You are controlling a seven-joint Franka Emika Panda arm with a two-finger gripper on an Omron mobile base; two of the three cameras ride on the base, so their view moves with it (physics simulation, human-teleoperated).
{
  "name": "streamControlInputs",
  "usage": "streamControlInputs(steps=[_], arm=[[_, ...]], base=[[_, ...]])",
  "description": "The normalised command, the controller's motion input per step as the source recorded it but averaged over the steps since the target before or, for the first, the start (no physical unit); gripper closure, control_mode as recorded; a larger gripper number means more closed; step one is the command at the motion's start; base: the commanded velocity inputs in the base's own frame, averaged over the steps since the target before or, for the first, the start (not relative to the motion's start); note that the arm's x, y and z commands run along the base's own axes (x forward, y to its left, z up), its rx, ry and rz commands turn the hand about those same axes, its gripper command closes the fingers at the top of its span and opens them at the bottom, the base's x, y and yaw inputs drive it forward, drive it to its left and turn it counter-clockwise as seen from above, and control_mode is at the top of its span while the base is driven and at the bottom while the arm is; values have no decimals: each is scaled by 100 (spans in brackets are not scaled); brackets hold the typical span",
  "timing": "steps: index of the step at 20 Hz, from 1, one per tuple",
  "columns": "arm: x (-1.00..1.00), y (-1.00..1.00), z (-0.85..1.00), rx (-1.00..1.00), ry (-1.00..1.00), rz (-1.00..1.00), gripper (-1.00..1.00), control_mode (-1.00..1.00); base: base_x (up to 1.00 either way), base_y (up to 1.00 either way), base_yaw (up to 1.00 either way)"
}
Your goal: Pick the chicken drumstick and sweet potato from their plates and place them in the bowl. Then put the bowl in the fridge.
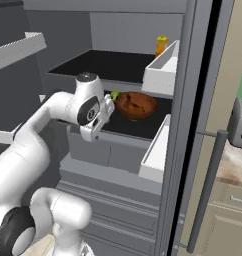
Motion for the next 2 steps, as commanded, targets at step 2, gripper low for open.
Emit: streamControlInputs(steps=[2], arm=[[-91, -5, -7, -1, 4, 1, -100, -100]], base=[[0, 0, 0]])
